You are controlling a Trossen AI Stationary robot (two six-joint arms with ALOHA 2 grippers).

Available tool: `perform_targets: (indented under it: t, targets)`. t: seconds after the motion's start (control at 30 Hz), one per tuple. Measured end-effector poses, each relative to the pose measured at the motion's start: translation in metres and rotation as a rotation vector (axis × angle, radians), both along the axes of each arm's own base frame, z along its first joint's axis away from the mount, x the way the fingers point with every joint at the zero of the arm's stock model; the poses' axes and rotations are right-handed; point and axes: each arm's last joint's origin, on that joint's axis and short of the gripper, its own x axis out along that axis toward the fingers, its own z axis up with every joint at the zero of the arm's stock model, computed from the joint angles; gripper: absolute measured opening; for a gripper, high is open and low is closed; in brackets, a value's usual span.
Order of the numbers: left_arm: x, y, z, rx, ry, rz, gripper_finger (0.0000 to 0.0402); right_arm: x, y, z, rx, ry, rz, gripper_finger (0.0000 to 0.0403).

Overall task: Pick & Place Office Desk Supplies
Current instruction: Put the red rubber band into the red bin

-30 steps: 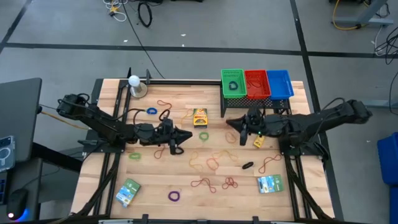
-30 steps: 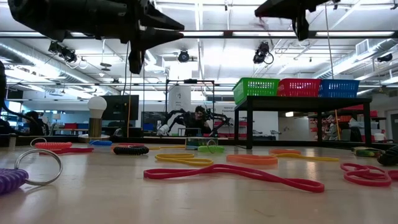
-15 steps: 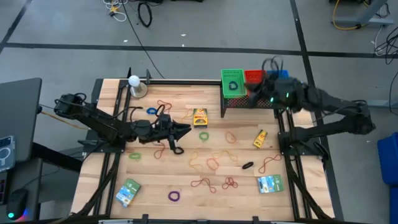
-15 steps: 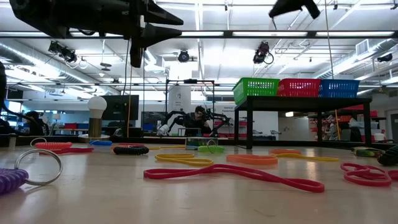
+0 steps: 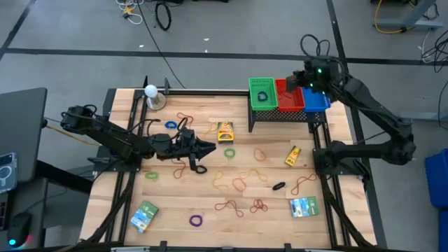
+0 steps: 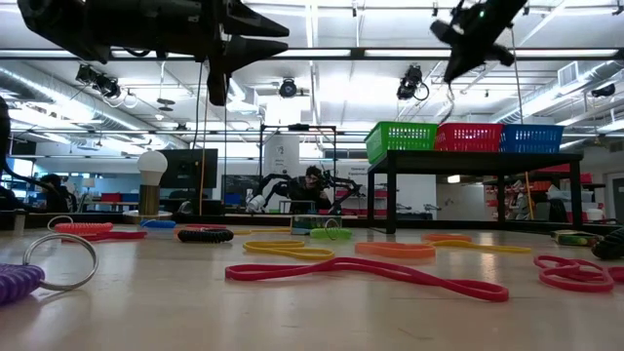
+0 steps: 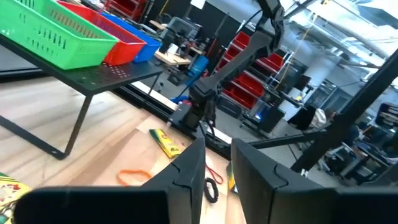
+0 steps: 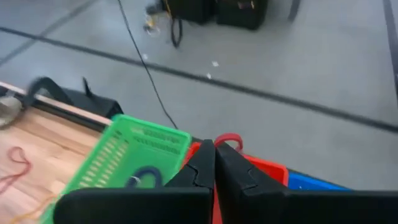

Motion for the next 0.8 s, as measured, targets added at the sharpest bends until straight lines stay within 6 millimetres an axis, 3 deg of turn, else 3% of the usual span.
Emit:
perform_targets:
  t: [0.2, 0.37, 0.8]
  targets:
    - [0.0, -0.001, 0.0, 0.001, -0.002, -0.017, 0.0083, 0.006, -0.025, -0.02, 0.091, 0.061, -0.037, 0.0004]
    - [0.0, -0.003, 0.0, 0.009, -0.003, -0.078, 0.0083, 0.01, -0.032, -0.037, 0.211, 0.114, -0.081, 0.0013]
    - [0.001, 0.008, 0.006, -0.038, -0.062, -0.049, 0.0083, 0.012, -0.03, -0.048, 0.364, 0.077, -0.103, 0.0118]
